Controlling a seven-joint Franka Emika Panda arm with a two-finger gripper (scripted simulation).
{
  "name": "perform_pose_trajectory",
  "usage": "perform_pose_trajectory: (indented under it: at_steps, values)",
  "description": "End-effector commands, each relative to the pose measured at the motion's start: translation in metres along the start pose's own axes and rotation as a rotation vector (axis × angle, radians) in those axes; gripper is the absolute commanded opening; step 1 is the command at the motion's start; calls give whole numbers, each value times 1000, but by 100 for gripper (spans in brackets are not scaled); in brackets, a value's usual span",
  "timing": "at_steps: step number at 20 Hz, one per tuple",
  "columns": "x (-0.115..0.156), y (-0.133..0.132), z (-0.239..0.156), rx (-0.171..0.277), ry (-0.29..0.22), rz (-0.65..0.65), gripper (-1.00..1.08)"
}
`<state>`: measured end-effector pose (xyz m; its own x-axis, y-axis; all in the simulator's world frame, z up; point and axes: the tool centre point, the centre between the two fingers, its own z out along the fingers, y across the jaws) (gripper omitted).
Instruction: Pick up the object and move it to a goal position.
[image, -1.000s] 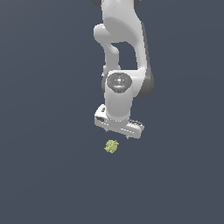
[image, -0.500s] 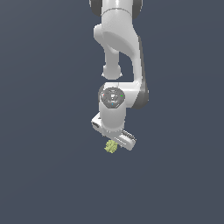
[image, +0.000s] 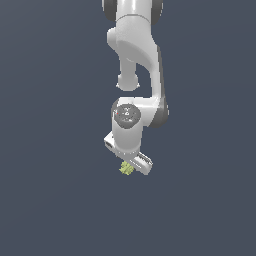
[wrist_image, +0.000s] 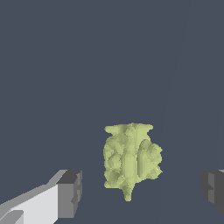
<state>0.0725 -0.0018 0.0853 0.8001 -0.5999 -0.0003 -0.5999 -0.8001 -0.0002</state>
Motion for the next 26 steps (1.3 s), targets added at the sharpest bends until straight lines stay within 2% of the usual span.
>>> perform_pose_trajectory:
  at_steps: [1, 10, 16, 17, 26]
  values:
    - [0, 0, 3, 0, 0, 0, 100]
    - [-1, 1, 44, 0, 0, 4, 100]
    - [0, 0, 50, 0, 0, 5, 100]
    - [0, 0, 50, 0, 0, 5, -100]
    - [0, 0, 50, 0, 0, 5, -100]
